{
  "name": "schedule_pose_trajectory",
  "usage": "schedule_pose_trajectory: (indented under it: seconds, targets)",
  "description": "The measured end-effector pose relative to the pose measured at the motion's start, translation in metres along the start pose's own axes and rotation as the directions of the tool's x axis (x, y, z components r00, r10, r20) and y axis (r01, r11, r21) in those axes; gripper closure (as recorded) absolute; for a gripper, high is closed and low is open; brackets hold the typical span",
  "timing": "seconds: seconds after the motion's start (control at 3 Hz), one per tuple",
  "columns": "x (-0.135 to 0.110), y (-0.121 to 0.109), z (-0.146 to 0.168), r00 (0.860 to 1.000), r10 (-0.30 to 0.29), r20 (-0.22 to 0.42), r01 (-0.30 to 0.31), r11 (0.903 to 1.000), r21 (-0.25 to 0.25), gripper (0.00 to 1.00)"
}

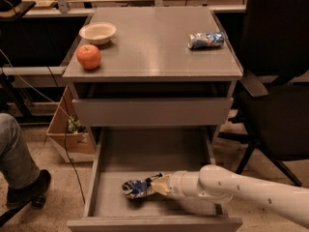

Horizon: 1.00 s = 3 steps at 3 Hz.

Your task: Place blue chip bag into middle drawer

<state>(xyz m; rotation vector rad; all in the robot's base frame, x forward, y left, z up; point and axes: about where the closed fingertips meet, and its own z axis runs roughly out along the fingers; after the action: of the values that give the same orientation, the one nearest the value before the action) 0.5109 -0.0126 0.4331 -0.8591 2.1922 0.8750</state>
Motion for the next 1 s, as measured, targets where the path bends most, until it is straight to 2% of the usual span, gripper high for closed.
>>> schedule_pose_trajectory:
  seconds: [0.67, 1.0]
  targets:
    - [-0.0026, -0.0026, 0.0017, 1.000, 0.003, 0.003, -0.003, 1.0000, 0.006, 0.13]
    - [-0.0068, 0.0017, -0.0020, 1.000, 0.017, 0.023, -0.016, 0.9992, -0.037, 0.00]
